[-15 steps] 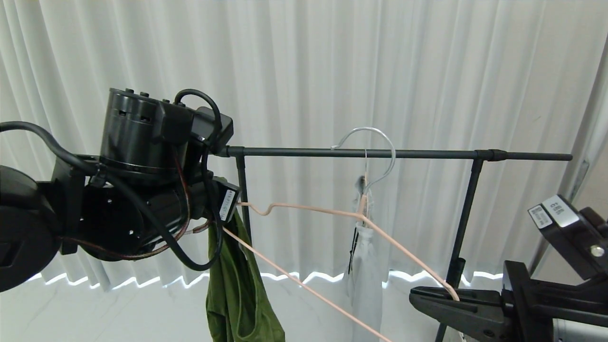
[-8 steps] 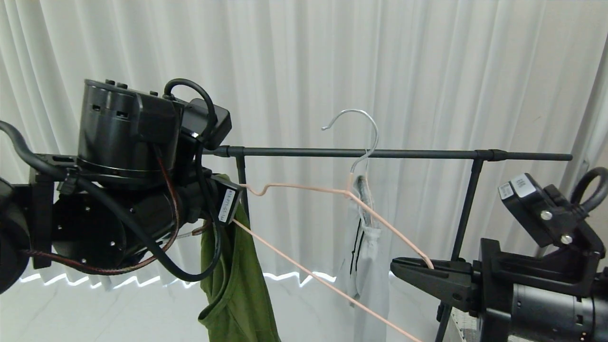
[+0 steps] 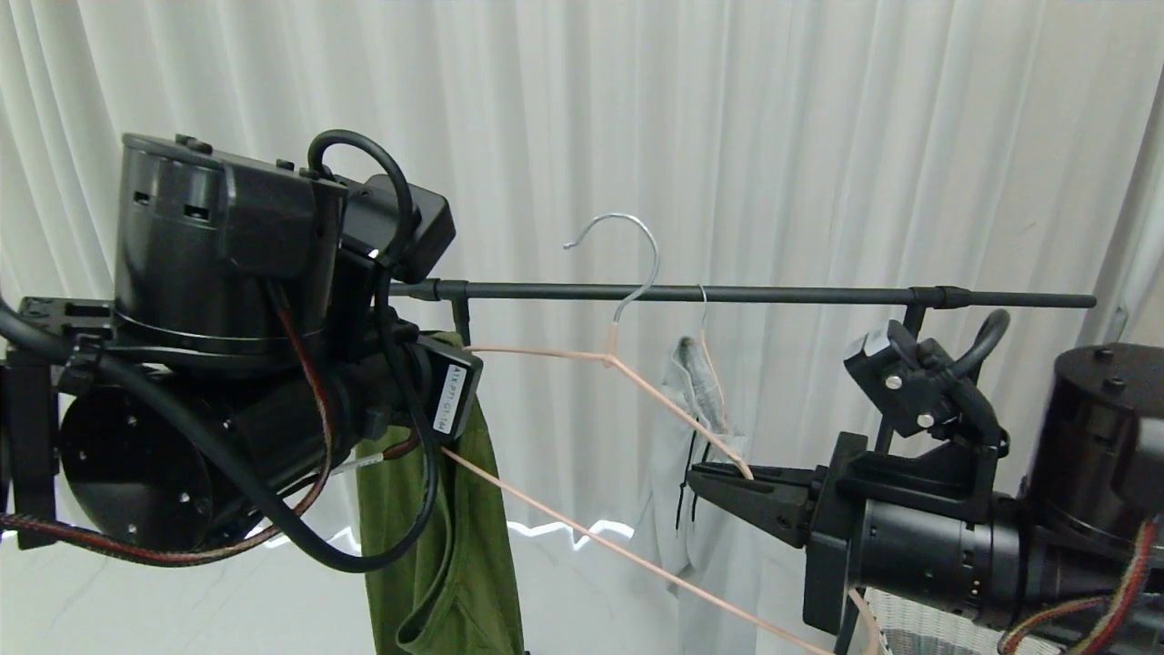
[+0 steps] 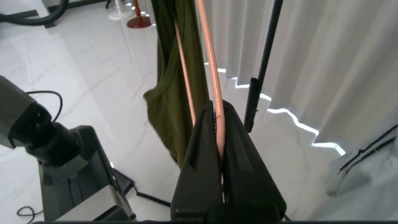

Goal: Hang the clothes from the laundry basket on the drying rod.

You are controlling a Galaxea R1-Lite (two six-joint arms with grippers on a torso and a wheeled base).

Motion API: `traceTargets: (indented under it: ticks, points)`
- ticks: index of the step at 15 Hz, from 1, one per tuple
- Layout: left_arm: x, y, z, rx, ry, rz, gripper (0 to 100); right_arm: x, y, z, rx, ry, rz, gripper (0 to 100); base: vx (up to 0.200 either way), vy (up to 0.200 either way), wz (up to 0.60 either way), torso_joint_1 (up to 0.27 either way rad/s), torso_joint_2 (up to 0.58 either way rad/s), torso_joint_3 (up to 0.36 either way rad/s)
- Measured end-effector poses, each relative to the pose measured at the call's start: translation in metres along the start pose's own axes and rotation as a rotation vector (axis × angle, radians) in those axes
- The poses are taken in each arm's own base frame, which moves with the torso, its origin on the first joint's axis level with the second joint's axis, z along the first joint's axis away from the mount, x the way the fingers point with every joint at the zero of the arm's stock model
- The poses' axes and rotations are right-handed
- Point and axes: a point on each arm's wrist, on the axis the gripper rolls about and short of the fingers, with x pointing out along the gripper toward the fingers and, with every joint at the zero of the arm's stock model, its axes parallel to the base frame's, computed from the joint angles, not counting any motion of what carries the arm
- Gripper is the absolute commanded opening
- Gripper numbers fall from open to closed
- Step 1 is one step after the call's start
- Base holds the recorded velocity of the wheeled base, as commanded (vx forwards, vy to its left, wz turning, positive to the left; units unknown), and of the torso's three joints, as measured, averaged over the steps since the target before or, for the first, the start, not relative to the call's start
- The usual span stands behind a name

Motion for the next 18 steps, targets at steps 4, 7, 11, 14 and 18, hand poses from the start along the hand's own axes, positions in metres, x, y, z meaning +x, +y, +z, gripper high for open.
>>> traceTargets:
  ticks: [4, 7, 11, 14, 18]
  points:
    - [-0.005, -0.006, 0.004, -0.004, -0.021, -0.030, 0, 0.014, -0.004, -0.006, 0.005, 0.019, 0.012, 0, 0.000, 0.000, 0.00, 0.000, 0.00, 0.000]
    - [-0.009, -0.013, 0.009, -0.021, -0.042, -0.063, 0, 0.021, -0.006, -0.010, 0.015, 0.020, 0.013, 0, 0.000, 0.000, 0.00, 0.000, 0.00, 0.000]
    - [-0.016, -0.024, 0.015, -0.019, -0.070, -0.109, 0, 0.026, -0.007, -0.013, 0.027, 0.032, 0.011, 0, 0.000, 0.000, 0.00, 0.000, 0.00, 0.000]
    - [-0.020, -0.032, 0.020, -0.016, -0.089, -0.149, 0, 0.029, -0.008, -0.012, 0.030, 0.030, 0.011, 0, 0.000, 0.000, 0.00, 0.000, 0.00, 0.000]
    - [-0.021, -0.039, 0.020, -0.010, -0.099, -0.221, 0, 0.029, -0.010, -0.009, 0.034, 0.017, 0.001, 0, 0.000, 0.000, 0.00, 0.000, 0.00, 0.000]
